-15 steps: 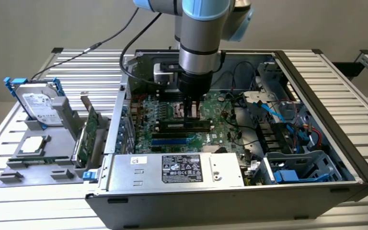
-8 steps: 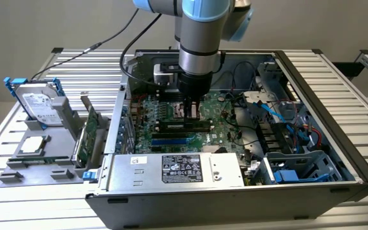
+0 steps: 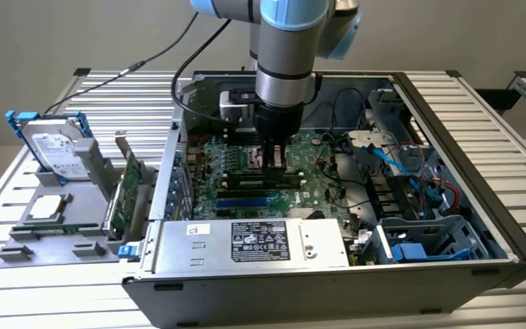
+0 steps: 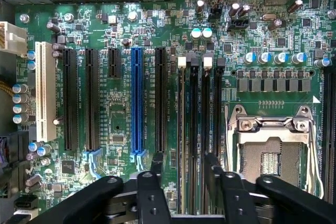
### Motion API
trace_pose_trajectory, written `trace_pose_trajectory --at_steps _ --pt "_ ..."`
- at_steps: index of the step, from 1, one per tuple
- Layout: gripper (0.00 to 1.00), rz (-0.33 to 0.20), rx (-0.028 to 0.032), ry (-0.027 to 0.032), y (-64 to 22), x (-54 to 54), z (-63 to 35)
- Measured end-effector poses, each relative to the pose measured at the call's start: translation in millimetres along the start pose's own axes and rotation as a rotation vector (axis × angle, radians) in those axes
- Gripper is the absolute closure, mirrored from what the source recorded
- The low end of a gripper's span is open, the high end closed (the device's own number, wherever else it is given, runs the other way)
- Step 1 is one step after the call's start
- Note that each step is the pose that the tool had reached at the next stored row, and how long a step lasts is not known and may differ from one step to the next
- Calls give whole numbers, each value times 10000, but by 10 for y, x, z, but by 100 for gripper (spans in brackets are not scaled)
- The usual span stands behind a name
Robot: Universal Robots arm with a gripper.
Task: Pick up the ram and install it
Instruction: 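Insert the ram into the slot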
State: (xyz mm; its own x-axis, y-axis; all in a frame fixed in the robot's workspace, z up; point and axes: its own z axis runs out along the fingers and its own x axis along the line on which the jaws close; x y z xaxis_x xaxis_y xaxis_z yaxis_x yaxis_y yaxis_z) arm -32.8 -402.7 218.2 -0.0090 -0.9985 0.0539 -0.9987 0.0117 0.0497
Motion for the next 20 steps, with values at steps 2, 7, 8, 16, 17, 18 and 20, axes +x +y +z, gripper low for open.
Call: trace_pose_trajectory --at_steps 2,7,8,16,17,18,20 --pt "55 0 -2 0 3 3 -44" --pt "55 0 -8 2 14 13 -241" --pt "55 0 -12 0 16 14 -268" --pt "69 -1 -19 1 16 15 -281" --pt "76 -1 -19 2 16 15 -281" --pt "76 -1 -19 1 16 15 -281" --pt "87 -1 -19 2 16 15 -282"
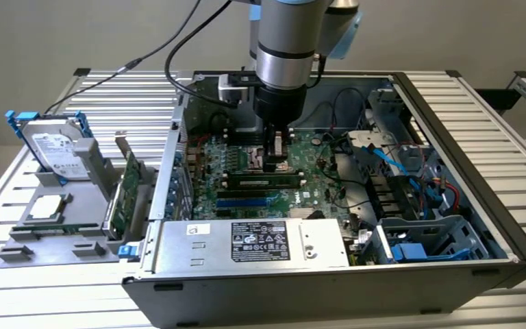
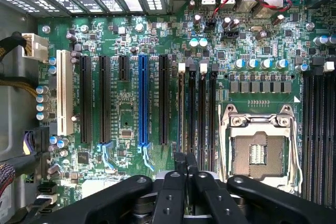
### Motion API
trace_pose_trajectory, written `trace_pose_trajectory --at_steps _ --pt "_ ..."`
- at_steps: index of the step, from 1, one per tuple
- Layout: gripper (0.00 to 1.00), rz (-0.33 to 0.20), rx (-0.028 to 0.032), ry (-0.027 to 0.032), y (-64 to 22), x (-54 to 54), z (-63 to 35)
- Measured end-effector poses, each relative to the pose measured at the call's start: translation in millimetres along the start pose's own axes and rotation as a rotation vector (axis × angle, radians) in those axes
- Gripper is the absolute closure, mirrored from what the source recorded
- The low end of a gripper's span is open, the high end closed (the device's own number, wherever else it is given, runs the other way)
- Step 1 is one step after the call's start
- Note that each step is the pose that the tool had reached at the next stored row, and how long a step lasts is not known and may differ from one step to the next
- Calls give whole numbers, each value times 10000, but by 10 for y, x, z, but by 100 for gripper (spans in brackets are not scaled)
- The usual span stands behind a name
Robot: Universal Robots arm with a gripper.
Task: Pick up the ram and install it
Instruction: 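Insert the ram into the slot, then press down the ram until it locks into place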
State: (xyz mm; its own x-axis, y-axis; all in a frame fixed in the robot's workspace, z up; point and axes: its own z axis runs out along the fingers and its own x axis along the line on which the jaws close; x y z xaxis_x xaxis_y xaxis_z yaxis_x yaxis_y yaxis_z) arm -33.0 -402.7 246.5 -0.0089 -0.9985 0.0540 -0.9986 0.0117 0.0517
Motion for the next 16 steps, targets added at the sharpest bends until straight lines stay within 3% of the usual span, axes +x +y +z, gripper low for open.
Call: trace_pose_trajectory --at_steps 12,16 --pt "89 0 0 0 0 0 0" --pt "89 1 0 7 5 -3 55"
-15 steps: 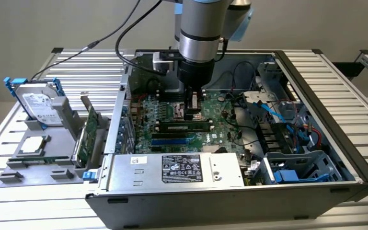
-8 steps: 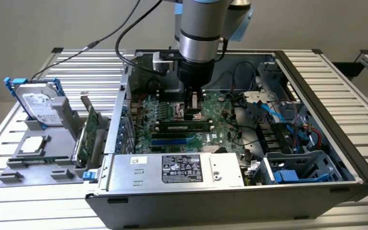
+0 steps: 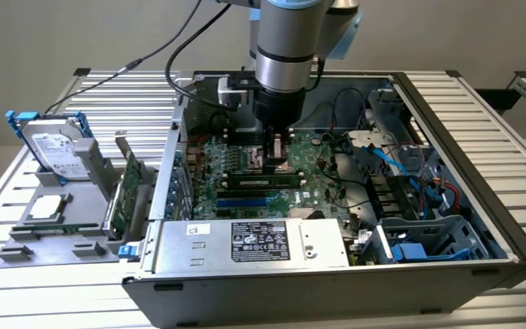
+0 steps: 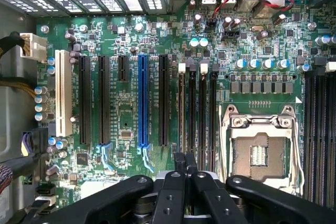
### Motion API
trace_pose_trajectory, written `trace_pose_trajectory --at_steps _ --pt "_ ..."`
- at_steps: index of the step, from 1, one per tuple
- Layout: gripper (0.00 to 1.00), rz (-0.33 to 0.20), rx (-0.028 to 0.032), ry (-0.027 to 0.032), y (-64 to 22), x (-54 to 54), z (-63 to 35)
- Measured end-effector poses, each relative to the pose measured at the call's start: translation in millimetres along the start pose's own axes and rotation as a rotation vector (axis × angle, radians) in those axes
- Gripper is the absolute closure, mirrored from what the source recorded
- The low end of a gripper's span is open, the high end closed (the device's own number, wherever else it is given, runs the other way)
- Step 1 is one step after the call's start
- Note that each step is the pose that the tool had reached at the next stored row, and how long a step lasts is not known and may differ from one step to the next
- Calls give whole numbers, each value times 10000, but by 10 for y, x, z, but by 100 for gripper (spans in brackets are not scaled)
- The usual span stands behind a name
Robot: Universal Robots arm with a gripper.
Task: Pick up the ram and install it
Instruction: 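Press down the ram until it locks into place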
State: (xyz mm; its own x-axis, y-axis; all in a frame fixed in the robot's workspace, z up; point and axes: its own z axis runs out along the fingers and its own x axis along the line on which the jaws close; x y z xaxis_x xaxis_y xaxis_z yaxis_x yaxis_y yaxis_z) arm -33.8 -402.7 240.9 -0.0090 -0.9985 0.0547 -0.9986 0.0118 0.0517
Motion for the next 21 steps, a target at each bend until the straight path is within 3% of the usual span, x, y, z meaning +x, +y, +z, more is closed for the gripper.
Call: trace_pose_trajectory --at_steps 5,12,21 --pt "89 0 1 13 -4 -4 82" --pt "89 0 -12 29 -5 -6 113" --pt "89 4 -30 130 -7 -8 160"
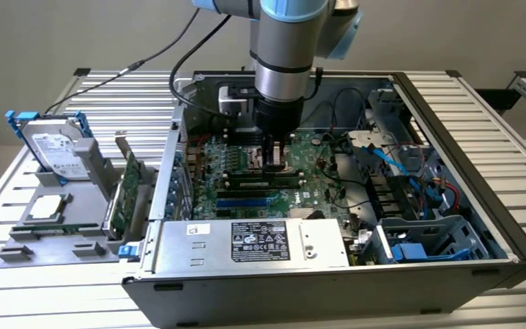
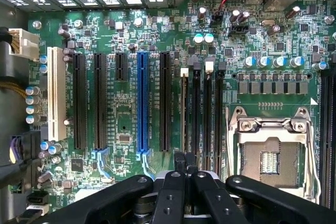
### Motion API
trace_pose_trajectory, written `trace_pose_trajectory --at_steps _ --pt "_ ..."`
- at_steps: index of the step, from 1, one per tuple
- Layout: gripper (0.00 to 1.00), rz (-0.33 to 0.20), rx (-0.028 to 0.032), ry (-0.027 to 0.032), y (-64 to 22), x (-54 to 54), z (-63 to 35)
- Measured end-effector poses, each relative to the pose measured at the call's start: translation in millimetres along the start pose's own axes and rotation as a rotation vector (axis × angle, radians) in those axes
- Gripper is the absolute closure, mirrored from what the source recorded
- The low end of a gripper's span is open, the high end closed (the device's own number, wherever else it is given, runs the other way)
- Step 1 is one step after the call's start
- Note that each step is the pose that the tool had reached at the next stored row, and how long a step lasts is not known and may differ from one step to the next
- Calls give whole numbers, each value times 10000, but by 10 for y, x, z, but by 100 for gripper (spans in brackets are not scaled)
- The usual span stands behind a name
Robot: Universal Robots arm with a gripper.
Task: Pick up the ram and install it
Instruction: 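Press down the ram until it locks into place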
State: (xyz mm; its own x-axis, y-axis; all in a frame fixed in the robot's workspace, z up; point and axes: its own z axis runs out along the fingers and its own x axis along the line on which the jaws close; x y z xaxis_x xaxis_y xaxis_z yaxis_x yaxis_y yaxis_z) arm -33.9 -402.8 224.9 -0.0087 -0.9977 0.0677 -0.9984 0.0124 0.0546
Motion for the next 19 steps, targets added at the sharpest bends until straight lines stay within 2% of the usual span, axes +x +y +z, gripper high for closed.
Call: trace_pose_trajectory --at_steps 3,10,19 --pt "89 0 -18 -19 2 0 -36" --pt "89 -3 -51 -4 9 11 -167" --pt "89 -4 -53 -3 9 11 -177"
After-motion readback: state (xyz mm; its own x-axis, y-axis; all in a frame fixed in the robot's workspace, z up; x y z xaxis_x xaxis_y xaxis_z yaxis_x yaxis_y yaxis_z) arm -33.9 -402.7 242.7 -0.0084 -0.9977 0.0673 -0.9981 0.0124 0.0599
